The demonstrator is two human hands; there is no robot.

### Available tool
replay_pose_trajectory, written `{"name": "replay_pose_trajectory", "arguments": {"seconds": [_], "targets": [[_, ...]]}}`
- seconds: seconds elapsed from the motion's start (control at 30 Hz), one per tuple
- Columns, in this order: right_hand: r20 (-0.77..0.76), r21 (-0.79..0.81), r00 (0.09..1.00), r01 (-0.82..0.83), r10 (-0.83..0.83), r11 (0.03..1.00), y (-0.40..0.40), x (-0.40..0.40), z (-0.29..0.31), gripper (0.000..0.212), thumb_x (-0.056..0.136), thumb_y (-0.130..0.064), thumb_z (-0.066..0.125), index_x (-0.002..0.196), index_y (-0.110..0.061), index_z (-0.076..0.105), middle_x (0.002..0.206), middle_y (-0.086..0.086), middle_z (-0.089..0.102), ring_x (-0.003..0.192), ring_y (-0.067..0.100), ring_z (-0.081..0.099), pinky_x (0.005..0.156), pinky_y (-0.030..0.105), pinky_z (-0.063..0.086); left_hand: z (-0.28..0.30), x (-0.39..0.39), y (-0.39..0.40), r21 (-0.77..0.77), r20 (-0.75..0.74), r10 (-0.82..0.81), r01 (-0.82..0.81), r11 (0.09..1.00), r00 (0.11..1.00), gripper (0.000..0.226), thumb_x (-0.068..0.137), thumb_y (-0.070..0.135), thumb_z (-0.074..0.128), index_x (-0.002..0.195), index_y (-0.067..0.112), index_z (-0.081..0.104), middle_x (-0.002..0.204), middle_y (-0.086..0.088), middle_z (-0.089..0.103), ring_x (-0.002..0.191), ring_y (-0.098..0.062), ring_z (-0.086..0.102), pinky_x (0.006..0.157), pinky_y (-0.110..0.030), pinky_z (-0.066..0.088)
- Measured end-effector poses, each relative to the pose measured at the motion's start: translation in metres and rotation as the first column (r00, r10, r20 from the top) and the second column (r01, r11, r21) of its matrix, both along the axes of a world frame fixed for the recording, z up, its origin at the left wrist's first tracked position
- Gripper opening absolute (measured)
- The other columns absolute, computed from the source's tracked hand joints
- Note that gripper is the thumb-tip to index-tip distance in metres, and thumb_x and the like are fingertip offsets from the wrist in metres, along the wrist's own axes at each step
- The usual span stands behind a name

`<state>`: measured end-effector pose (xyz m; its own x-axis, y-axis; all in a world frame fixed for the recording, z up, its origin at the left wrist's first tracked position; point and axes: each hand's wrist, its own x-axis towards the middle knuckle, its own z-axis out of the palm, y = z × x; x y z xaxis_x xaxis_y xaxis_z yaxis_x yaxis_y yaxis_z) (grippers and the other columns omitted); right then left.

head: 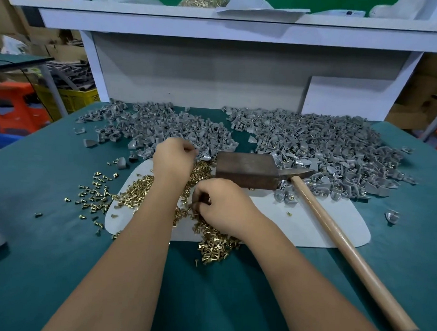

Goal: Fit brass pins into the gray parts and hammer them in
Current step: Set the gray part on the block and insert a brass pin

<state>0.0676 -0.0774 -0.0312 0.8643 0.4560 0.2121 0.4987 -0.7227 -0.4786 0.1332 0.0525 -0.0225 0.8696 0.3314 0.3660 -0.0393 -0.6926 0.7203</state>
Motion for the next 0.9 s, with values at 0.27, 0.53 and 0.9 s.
{"name": "replay_pose_trajectory", "arguments": {"seconds": [0.27,0.53,0.9], "targets": [[0.166,0.501,0.899,0.277,-0.405,0.82,-0.034,0.013,0.009,0.012,0.081,-0.014,0.058,0.075,-0.024,0.056,0.075,-0.014,0.054,0.077,0.008,0.053,0.066,0.034,0.049,0.023,-0.007,-0.041,-0.352,0.123,-0.34,0.361,0.863,0.932,0.016,0.087,0.023,0.074,0.079,0.036,0.07,0.075,0.023,0.07,0.073,0.012,0.063,0.068,-0.008,0.046],[0.074,0.639,0.777,0.444,-0.625,0.628,-0.065,0.032,0.0,0.009,0.083,-0.014,0.062,0.08,-0.023,0.065,0.082,-0.009,0.063,0.09,0.02,0.057,0.081,0.045,0.048,0.002,-0.002,-0.07,-0.191,0.011,-0.423,0.417,0.888,0.906,0.025,0.078,0.024,0.082,0.067,0.04,0.066,0.071,0.019,0.068,0.077,-0.003,0.067,0.08,-0.029,0.055],[0.035,0.621,0.79,0.463,-0.613,0.633,-0.065,0.031,0.0,0.011,0.087,-0.016,0.061,0.084,-0.026,0.066,0.088,-0.011,0.063,0.095,0.019,0.057,0.086,0.043,0.048,0.001,-0.011,-0.047,-0.37,0.085,-0.373,0.376,0.849,0.924,0.032,0.094,0.01,0.057,0.088,0.039,0.07,0.096,0.022,0.069,0.086,0.011,0.061,0.064,-0.007,0.046]]}}
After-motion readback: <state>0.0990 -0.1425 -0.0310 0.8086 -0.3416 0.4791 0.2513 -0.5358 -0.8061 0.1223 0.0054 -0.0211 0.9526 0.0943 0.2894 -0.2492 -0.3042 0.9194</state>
